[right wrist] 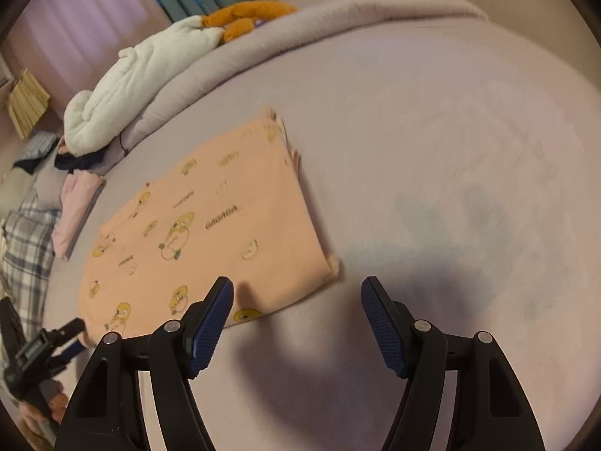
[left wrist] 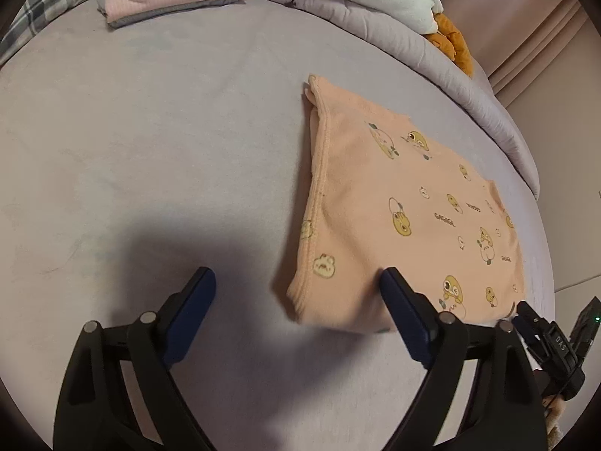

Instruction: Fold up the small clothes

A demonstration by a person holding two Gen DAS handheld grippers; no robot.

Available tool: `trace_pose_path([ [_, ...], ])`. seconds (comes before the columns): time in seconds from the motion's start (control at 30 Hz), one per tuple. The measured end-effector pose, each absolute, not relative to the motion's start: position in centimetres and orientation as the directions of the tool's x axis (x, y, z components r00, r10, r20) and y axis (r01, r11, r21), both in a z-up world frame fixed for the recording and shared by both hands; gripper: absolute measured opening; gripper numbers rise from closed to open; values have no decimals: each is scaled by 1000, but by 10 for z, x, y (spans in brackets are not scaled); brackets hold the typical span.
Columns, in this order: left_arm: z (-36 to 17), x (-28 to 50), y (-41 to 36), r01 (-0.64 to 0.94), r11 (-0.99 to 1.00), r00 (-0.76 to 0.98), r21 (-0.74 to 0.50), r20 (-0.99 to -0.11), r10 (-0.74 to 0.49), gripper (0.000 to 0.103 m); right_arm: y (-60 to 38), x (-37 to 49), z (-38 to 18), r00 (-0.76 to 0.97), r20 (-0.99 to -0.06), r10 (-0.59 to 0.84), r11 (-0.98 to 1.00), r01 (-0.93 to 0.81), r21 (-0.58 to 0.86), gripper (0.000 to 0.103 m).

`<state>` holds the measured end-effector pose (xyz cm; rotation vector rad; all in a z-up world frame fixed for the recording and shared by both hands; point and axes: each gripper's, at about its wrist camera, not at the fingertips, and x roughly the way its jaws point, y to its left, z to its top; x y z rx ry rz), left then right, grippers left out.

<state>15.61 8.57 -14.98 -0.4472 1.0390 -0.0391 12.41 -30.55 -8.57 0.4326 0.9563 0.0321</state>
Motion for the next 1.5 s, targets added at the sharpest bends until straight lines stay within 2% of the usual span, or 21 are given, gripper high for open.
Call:
trace_pose_path([
  [0.1,-152,163,85,-164,898,522,-409,-808,-273,86,-305,127,-91,594,-768,241,898,164,409,70],
  [0.23,-157,173,85,-185,875,518,-447,-801,-300,71,-300,135,-92,611,-737,289,875,144,462,70],
  [0.3,-157,178,80,-171,879,513,-445,-802,-306,57,-297,140,-94,614,-730,300,868,142,476,70],
  [0.37,-158,183,75,-155,874,500,-460,-800,-332,34,-294,143,-94,621,-723,302,867,137,479,69],
  [0.4,-159,184,74,-150,868,495,-473,-796,-348,29,-290,148,-94,622,-719,308,865,132,485,67],
  [0.47,-162,187,71,-162,866,492,-473,-799,-345,22,-289,152,-94,622,-714,321,860,123,494,40],
  [0.5,-162,187,71,-164,866,492,-471,-800,-342,18,-287,157,-95,614,-714,337,854,121,506,33],
  [0.53,-161,186,71,-160,864,493,-477,-797,-349,11,-288,159,-97,609,-715,343,850,122,512,20],
  [0.57,-160,185,73,-163,859,497,-485,-792,-353,9,-288,161,-97,607,-717,343,848,128,514,15],
  [0.67,-149,176,75,-163,859,512,-485,-786,-346,6,-286,158,-85,627,-705,332,860,106,499,10],
  [0.83,-119,155,73,-113,867,543,-486,-760,-356,5,-290,131,-47,677,-647,352,863,34,505,9],
  [1.03,-101,113,62,-59,864,535,-501,-746,-396,5,-301,94,-25,680,-656,329,885,21,466,9],
  [1.13,-101,93,56,-53,854,520,-517,-745,-418,5,-304,79,-24,681,-667,301,903,22,430,9],
  [1.27,-105,72,48,-54,876,512,-480,-766,-389,5,-306,70,-25,670,-683,291,908,32,418,9],
  [1.5,-130,76,47,-104,889,473,-446,-809,-350,6,-299,70,-36,648,-727,229,936,59,347,9],
])
